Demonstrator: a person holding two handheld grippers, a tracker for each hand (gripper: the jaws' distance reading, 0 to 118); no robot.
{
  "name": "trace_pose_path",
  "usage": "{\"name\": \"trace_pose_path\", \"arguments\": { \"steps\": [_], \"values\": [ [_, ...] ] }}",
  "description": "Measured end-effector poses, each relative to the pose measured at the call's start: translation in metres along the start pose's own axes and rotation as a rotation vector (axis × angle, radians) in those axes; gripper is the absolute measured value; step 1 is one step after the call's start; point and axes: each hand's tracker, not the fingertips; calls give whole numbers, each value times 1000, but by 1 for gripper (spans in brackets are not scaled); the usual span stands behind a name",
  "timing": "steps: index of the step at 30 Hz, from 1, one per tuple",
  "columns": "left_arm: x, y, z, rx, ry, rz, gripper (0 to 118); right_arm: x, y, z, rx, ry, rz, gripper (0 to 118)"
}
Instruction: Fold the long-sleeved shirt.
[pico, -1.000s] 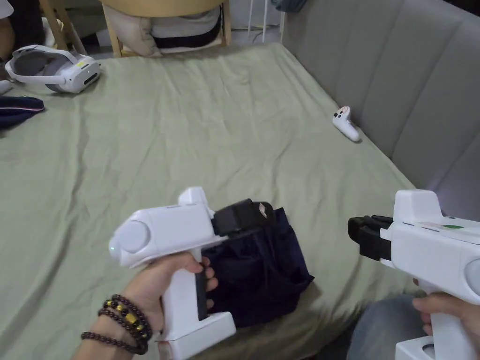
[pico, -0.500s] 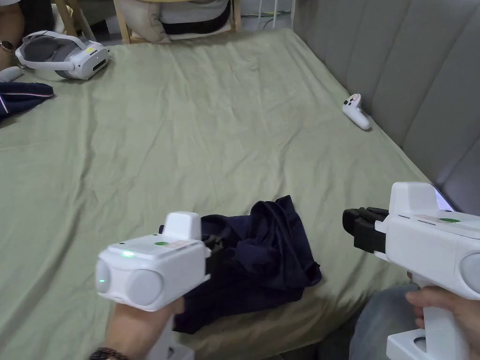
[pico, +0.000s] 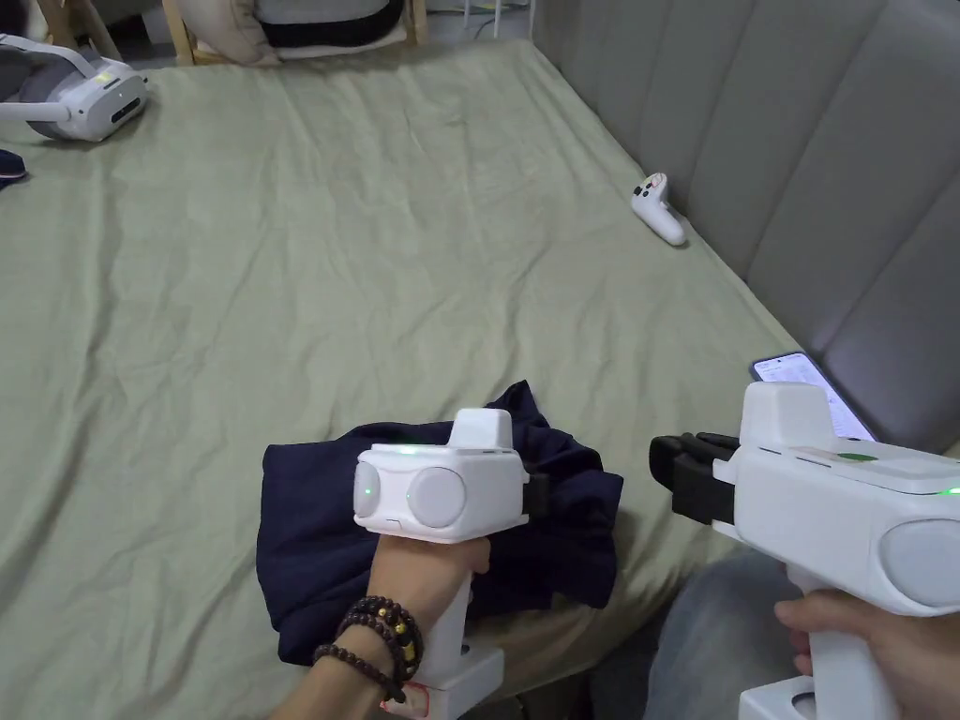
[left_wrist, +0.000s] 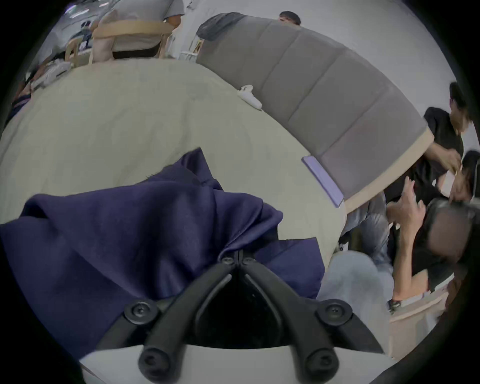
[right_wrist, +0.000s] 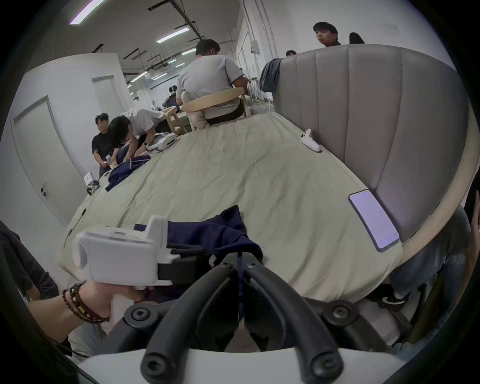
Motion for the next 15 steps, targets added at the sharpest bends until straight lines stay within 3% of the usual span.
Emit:
{"name": "trace_pose_path", "arguments": {
  "steps": [6, 11, 13, 15],
  "values": [
    [-29, 8, 117, 257, -9, 59, 5, -18, 15, -34, -26, 189, -39, 1],
    [-71, -13, 188, 327, 28, 137, 5, -26, 13, -106, -218, 345, -150, 1],
    [-86, -25, 201, 337, 25, 188, 5, -22, 5, -133, -285, 349, -186, 1],
    [-104, -39, 208, 329, 2, 251, 6, -15, -6, -157, -352, 267, -201, 1]
  ]
}}
